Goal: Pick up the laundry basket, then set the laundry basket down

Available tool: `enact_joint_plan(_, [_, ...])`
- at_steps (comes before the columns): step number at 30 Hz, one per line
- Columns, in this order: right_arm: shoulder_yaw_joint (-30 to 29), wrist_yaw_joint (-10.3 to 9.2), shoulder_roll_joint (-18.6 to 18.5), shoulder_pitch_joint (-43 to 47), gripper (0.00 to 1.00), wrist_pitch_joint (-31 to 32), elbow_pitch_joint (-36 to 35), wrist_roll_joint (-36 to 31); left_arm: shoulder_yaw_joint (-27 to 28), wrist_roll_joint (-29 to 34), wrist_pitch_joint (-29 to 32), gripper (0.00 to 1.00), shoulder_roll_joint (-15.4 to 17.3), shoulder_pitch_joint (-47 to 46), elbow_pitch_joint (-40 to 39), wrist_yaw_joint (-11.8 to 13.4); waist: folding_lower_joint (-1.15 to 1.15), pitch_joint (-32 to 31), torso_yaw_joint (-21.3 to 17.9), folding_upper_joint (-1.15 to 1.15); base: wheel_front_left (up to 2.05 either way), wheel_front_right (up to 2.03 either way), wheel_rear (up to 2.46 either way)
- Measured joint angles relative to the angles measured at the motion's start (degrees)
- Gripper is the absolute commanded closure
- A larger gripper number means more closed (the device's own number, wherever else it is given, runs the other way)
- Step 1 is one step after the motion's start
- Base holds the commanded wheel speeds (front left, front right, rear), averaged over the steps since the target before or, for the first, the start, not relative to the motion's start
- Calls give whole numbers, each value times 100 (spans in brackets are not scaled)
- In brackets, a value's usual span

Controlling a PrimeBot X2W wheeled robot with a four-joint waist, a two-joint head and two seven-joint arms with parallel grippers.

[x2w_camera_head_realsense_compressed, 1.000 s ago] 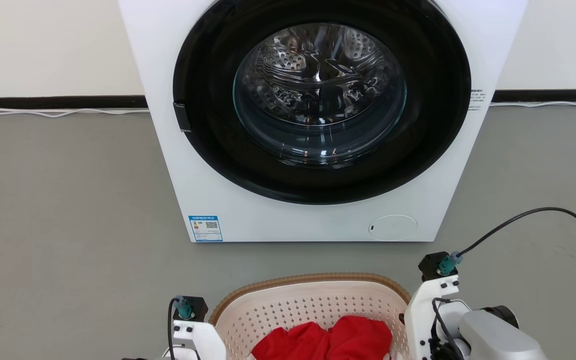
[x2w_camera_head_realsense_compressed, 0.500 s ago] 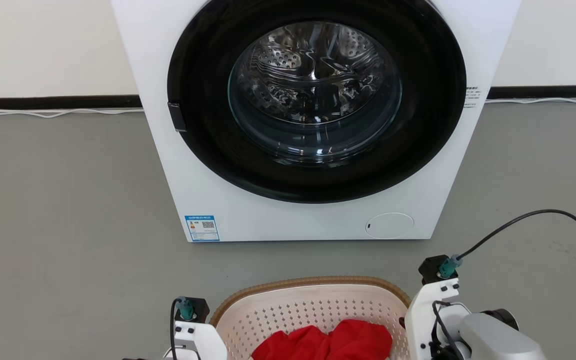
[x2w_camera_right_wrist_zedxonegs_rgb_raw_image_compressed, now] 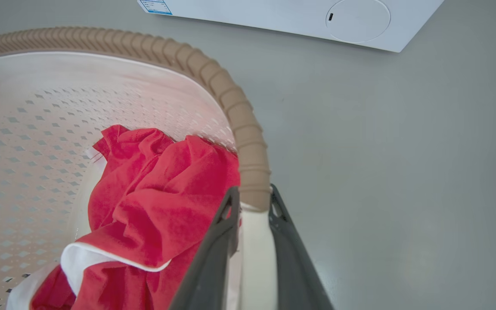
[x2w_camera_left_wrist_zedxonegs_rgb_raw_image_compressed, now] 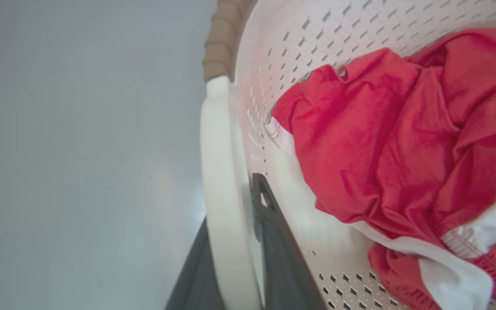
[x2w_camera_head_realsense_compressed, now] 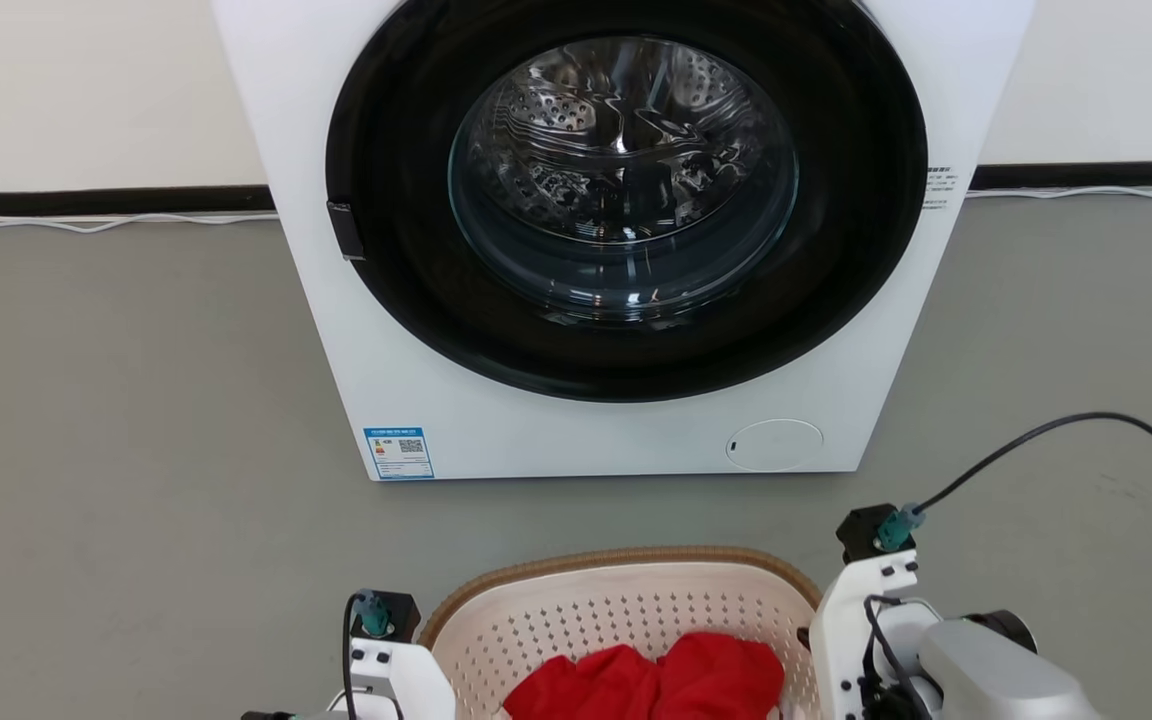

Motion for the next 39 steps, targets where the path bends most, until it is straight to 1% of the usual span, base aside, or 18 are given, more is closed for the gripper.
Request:
enact_joint_plan(27, [506, 0, -18, -170, 100, -213, 20, 454, -100, -43, -1, 100, 11, -123, 20, -3, 0, 130, -34, 0, 0, 0, 0])
enact_joint_plan(33, [576, 0, -48, -316, 100, -458, -10, 467, -118, -42, -126, 100, 25, -333, 31, 2, 0, 377, -45, 0, 0, 0, 0])
enact_joint_plan(39, [633, 0, -148, -564, 100, -792, -57, 522, -146, -27, -302, 100, 21, -669, 23, 59, 0, 824, -44, 0, 0, 0, 0])
